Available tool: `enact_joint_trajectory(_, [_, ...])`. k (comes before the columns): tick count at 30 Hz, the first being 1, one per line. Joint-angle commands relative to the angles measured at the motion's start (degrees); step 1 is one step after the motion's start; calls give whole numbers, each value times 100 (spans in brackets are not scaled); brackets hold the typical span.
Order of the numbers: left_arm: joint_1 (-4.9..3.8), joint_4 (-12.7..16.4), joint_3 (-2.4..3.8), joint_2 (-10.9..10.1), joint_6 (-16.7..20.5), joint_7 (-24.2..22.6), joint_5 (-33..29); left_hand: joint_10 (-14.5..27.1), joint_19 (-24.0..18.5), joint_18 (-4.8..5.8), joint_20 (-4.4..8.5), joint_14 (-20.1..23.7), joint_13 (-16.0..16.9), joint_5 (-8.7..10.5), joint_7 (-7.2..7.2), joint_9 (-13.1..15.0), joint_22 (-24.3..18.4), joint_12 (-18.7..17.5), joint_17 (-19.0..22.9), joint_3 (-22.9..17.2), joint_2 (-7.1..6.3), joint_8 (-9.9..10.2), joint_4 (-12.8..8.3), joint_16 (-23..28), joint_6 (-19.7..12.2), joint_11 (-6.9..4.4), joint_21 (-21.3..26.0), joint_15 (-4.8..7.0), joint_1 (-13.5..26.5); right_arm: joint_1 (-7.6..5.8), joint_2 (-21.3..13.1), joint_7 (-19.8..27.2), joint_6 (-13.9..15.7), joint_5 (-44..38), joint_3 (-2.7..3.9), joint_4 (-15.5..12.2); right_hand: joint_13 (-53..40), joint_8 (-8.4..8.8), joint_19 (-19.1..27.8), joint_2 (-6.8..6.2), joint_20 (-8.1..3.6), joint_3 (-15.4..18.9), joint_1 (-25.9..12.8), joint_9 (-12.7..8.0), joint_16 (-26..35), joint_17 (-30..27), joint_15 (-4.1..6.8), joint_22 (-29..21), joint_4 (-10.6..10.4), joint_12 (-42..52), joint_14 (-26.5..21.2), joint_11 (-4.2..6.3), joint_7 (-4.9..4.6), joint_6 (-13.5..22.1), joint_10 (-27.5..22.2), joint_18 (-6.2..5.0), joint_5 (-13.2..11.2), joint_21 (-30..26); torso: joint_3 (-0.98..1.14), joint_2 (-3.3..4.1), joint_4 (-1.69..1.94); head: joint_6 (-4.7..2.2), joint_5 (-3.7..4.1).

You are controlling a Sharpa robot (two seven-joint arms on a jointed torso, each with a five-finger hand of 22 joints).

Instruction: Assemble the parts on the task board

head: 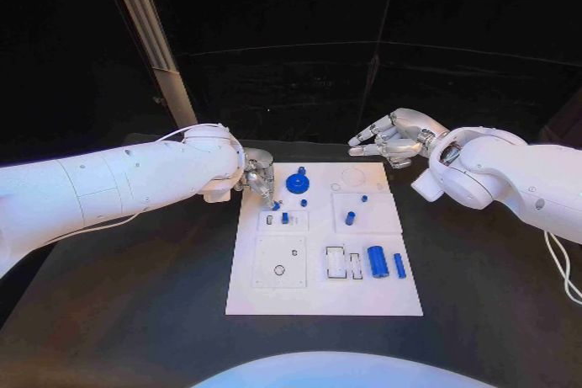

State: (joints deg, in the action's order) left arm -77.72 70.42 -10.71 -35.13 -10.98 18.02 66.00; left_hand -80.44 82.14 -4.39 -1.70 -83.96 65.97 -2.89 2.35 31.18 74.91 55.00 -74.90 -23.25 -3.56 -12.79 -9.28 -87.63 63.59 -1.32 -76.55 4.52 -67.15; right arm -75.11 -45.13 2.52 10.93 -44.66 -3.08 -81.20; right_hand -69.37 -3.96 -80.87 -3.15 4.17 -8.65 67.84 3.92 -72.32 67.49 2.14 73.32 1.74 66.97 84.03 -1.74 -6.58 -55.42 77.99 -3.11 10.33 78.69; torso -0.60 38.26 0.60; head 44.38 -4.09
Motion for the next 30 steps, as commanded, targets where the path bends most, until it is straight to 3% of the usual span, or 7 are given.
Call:
enact_joint_trajectory(1, [-5, 27, 2, -11, 3, -180, -34, 30, -27, 76, -16, -520, 13, 4, 50, -20, 638, 34, -1176, 66, -79, 44, 15, 12, -8, 9, 31, 4, 25, -10, 2, 35, -37, 18, 3, 1, 9, 24, 5, -27, -26, 11, -40, -4, 24, -7, 34, -6, 35, -5, 110, -9, -12, -27, 17, -79, 37, -14, 1, -1, -1, 2, -2])
enact_joint_trajectory(7, [-5, 56, 2, -30, 0, -204, -34, 35, -28, 75, -26, -520, 24, 3, 64, -72, 638, 52, -1173, 141, -204, 106, 67, 14, 8, 15, 38, -6, 80, -10, 3, 37, -36, 18, 3, 6, 9, 24, 5, -27, -26, 11, -40, -4, 24, -7, 34, -6, 35, -5, 110, -9, -12, -27, 17, -79, 37, -14, 3, 1, -1, 2, 0])
enact_joint_trajectory(30, [-5, 46, 1, 2, 36, -221, -70, 57, -38, 70, -52, -514, 17, 11, 131, -207, 631, 44, -1151, 226, -333, 306, 183, 31, -139, 62, 67, -39, 90, -10, -17, 29, -22, 18, 3, -13, 11, 24, 6, -25, -26, 9, -39, -4, 29, -11, 34, -10, 39, -7, 109, -8, -12, -27, 16, -80, 38, -18, 3, 2, -2, 0, 12])
